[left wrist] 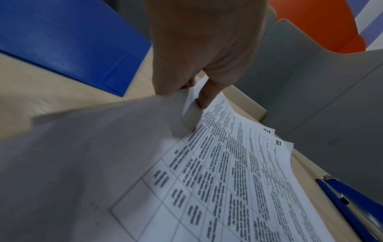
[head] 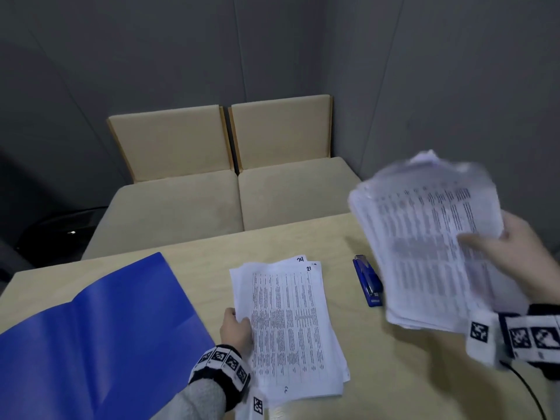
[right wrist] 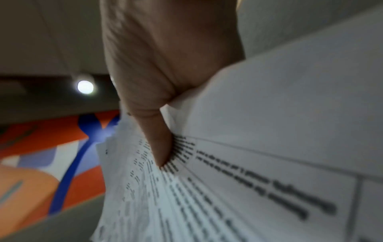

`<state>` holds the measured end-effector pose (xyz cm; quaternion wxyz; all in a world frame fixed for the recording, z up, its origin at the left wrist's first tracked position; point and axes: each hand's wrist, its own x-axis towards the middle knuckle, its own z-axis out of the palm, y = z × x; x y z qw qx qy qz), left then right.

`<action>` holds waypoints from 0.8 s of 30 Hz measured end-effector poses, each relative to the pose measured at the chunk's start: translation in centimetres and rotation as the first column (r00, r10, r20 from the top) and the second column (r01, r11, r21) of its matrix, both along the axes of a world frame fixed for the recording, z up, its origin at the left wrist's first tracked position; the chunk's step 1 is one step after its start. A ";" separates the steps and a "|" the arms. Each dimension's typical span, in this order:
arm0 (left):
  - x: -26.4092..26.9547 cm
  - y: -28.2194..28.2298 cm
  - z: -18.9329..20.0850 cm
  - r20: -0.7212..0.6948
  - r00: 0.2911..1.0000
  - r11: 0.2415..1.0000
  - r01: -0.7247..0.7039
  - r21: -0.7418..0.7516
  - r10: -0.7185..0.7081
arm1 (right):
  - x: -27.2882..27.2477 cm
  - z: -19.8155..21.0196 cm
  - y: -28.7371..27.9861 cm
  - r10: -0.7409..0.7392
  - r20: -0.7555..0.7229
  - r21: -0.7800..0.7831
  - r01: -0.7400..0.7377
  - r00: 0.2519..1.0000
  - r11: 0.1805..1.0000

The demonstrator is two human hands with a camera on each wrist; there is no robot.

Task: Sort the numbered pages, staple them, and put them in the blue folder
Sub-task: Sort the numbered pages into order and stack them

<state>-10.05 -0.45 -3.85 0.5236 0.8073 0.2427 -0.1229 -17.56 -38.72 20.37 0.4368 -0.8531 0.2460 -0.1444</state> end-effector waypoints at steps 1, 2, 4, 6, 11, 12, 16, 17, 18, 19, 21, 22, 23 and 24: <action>0.1 0.0 -0.2 -0.006 1.000 1.000 0.005 -0.018 -0.005 | 0.9 0.6 0.9 0.039 0.054 0.118 -0.045 0.998 0.992; 0.1 0.1 -0.1 -0.004 1.000 0.999 0.013 -0.032 -0.013 | 2.0 0.7 2.1 0.068 0.070 0.214 -0.082 0.995 0.973; 0.4 0.6 -0.9 -0.019 0.999 0.997 0.030 -0.074 -0.032 | 4.6 -1.2 4.6 0.120 0.040 0.378 -0.127 0.992 0.917; 0.6 1.0 -1.1 -0.058 0.998 0.989 0.019 -0.147 -0.028 | 7.0 -5.1 7.5 0.219 -0.067 0.489 -0.159 0.973 0.858; 1.4 2.9 -1.1 -0.199 0.980 0.897 -0.106 -0.429 0.021 | 7.9 -17.8 13.6 0.381 -0.495 0.511 -0.093 0.781 0.855; 1.6 3.1 -1.3 -0.219 0.976 0.868 -0.123 -0.481 0.017 | 7.5 -20.0 14.6 0.344 -0.560 0.424 -0.096 0.753 0.901; 1.7 2.5 -1.6 -0.172 0.985 0.918 -0.056 -0.393 -0.014 | 6.0 -23.1 18.1 0.107 -0.668 -0.064 -0.200 0.737 0.978; 1.8 2.1 -1.6 -0.171 0.985 0.937 -0.055 -0.345 -0.005 | 5.8 -23.0 18.8 0.108 -0.663 -0.071 -0.206 0.741 0.976; 1.8 2.0 -1.7 -0.160 0.987 0.944 -0.044 -0.327 -0.009 | 5.8 -23.2 19.2 0.129 -0.665 -0.052 -0.218 0.736 0.975; 1.7 1.8 -1.3 -0.143 0.989 0.952 -0.006 -0.306 -0.040 | 6.0 -23.3 19.3 0.157 -0.669 -0.023 -0.232 0.727 0.973; 1.4 1.8 -0.9 -0.050 0.996 0.958 0.052 -0.281 -0.068 | 6.5 -23.2 18.7 0.214 -0.676 0.050 -0.246 0.705 0.968; 1.4 1.9 -0.6 0.011 0.995 0.945 0.101 -0.312 -0.102 | 6.7 -23.0 17.9 0.223 -0.660 0.073 -0.235 0.718 0.969; 1.3 2.1 0.6 0.068 0.988 0.922 0.151 -0.356 -0.135 | 6.9 -22.6 17.0 0.229 -0.627 0.106 -0.209 0.745 0.972; 1.3 2.3 1.5 0.139 0.979 0.891 0.192 -0.412 -0.147 | 7.0 -22.2 15.9 0.245 -0.561 0.188 -0.166 0.791 0.968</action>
